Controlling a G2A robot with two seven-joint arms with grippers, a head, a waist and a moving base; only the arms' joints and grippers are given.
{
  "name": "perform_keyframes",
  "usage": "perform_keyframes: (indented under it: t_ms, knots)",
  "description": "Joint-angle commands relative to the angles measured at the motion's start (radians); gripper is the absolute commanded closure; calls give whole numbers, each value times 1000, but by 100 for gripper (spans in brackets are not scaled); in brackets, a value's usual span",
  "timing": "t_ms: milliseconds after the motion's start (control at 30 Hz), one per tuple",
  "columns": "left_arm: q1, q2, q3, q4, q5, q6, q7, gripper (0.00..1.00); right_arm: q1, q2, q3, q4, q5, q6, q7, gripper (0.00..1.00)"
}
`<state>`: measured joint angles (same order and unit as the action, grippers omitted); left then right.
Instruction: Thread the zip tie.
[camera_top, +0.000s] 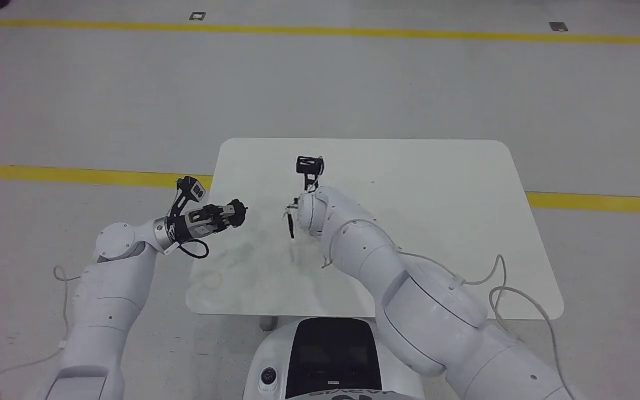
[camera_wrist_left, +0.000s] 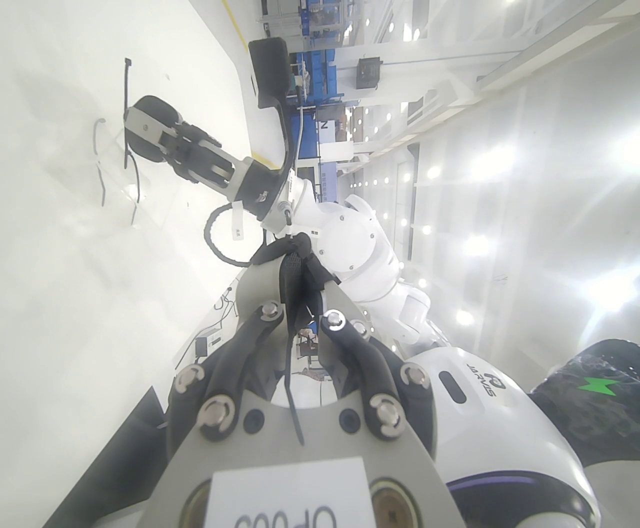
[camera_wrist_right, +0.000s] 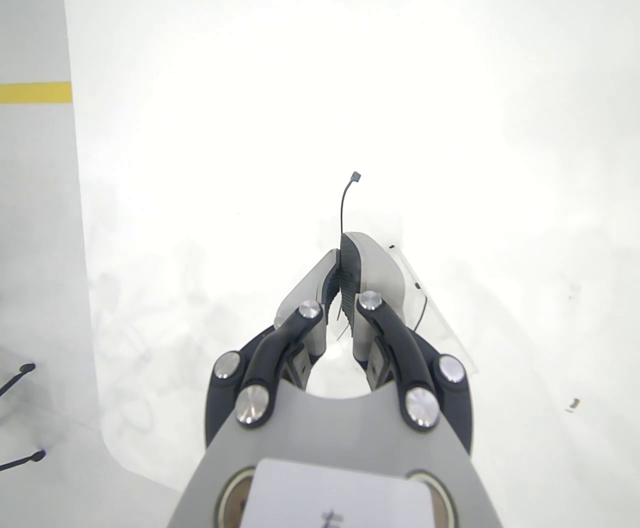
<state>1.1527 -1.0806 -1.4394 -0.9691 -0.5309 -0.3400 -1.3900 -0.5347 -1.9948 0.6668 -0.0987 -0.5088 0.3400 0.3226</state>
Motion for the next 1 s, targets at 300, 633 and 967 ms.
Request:
perform_keyframes:
  t_ms: [300, 633, 967]
  knots:
    - [0, 0, 0, 0, 0, 0, 0, 100, -36, 31, 24, -114, -8, -3, -78, 100]
    - [0, 0, 0, 0, 0, 0, 0, 100, -138, 99, 76, -318, -36, -2, -182, 100]
    - [0, 0, 0, 0, 0, 0, 0, 100, -140, 99, 77, -319, -35, -5, -184, 100]
